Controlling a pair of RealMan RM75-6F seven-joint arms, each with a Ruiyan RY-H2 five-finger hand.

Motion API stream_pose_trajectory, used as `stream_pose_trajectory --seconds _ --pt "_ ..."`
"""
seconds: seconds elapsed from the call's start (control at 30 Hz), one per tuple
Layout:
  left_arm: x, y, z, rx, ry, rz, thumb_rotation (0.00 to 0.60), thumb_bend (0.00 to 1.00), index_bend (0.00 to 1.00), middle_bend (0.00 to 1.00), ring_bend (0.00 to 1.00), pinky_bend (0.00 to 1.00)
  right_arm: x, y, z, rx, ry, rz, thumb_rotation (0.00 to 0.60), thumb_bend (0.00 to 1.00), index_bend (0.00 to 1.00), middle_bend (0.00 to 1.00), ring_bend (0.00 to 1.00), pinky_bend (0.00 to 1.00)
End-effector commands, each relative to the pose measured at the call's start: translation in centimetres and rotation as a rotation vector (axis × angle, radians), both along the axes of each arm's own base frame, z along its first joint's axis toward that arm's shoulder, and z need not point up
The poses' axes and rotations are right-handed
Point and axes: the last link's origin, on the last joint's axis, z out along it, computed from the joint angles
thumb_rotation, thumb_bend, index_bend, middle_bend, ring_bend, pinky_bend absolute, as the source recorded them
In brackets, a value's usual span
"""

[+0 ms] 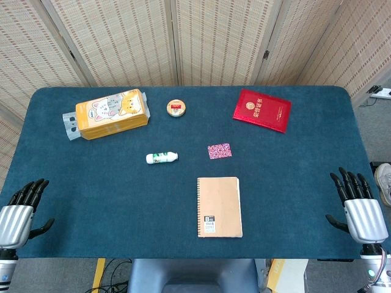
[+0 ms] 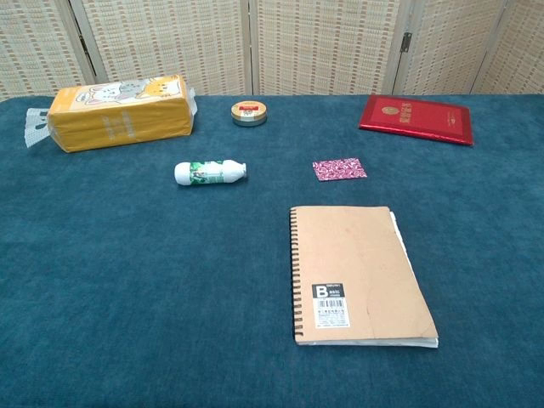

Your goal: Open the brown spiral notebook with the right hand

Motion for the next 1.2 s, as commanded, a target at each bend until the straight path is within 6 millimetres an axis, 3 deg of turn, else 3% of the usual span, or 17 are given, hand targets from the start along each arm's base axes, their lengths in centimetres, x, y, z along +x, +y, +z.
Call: stream_pose_trajectory --seconds 0.03,0.33,0.77,0.97,1.2 --pt "0.0 0.0 0.0 -0.003 0.000 0.001 0.600 0.24 0.09 0.11 0.12 0.22 0.0 0.0 -0.1 0.003 0.001 0.000 0.600 0.17 0.00 0.00 0.00 0.00" --pt "-0.2 0.4 -0.2 -0.005 0.008 0.022 0.600 0.24 0.09 0.11 0.12 0.22 0.3 -0.4 -1.3 0.062 -0.002 0.045 0.600 0.19 0.00 0.00 0.00 0.00" --pt "-0.8 0.7 0.8 0.029 -0.038 0.073 0.600 0.24 0.10 0.11 0.12 0.21 0.9 -3.9 -11.2 0.295 -0.032 0.240 0.600 0.35 0.00 0.00 0.00 0.00" --pt "-0.7 0.5 1.1 0.046 -0.040 0.070 0.600 0.24 0.11 0.11 0.12 0.20 2.7 -5.0 -12.8 0.287 -0.055 0.315 0.600 0.35 0.00 0.00 0.00 0.00" --pt "-0.8 0.4 1.3 0.058 -0.046 0.080 0.600 0.24 0.11 0.11 0.12 0.20 3.4 -5.8 -14.6 0.301 -0.106 0.346 0.600 0.37 0.00 0.00 0.00 0.00"
